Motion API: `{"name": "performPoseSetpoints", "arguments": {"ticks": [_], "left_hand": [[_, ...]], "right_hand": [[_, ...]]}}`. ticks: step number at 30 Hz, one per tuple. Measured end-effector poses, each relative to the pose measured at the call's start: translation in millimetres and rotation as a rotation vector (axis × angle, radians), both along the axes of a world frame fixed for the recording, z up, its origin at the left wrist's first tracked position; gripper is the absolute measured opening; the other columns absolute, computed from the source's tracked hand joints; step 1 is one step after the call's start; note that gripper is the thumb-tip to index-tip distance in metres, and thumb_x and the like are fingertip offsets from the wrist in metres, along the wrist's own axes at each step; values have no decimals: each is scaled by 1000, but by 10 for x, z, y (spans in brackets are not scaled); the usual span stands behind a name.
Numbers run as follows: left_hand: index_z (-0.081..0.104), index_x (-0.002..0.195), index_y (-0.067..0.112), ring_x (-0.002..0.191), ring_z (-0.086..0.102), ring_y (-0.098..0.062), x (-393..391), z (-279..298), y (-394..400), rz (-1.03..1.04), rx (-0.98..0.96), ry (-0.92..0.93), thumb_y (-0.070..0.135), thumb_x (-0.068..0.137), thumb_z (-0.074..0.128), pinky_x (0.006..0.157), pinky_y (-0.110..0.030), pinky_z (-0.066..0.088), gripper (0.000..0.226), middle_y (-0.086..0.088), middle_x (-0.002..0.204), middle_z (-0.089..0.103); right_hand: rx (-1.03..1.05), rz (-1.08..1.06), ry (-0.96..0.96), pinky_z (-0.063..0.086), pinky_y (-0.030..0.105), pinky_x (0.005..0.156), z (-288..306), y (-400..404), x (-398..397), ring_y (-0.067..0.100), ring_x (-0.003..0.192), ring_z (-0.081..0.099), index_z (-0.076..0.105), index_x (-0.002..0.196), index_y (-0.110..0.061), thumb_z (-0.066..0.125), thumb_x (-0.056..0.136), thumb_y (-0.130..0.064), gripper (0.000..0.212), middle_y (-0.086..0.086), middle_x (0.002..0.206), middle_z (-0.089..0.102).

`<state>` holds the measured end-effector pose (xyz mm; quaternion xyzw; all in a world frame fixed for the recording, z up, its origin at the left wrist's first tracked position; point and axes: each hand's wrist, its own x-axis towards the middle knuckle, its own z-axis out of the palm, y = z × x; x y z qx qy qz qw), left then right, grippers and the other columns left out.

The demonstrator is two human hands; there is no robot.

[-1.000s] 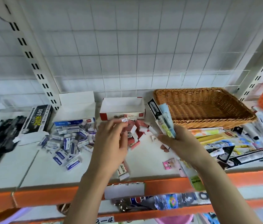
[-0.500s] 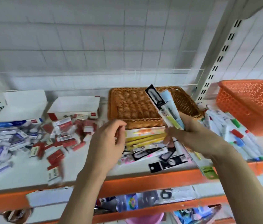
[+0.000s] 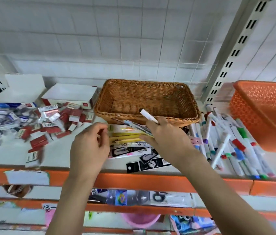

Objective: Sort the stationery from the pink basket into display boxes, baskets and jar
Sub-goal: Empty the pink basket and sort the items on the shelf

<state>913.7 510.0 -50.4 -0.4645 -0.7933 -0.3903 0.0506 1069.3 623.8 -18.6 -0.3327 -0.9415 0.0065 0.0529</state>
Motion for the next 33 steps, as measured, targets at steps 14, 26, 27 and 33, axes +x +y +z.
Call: {"name": "performPoseSetpoints", "arguments": {"ticks": [14,26,27,33], "left_hand": [[67,99,11,60,56,-13,-252,34,-212,13,-19,-30,10,89,55,57,-29,46,15,-1,87,69],[68,94,10,73,61,-15,3,37,174,-139,3,19,8,87,57,63,-24,47,13,-1,87,68],[68,93,10,75,61,-16,59,43,230,-152,6,29,8,87,57,64,-27,48,13,0,88,68],[67,93,11,57,52,-11,467,96,587,-251,-14,60,10,89,56,50,-23,42,12,1,83,66]], "right_hand": [[139,-34,25,46,38,69,-317,-182,-351,28,74,50,66,99,-11,13,62,-92,103,12,85,50],[159,5,361,41,37,63,-233,139,191,31,72,46,62,108,-4,54,65,20,50,17,87,49],[132,12,395,41,36,64,-206,186,274,32,73,47,59,112,-6,51,63,23,58,17,89,49],[-125,-110,562,45,39,57,-29,388,818,34,70,56,30,119,-21,47,93,2,38,18,101,61]]}}
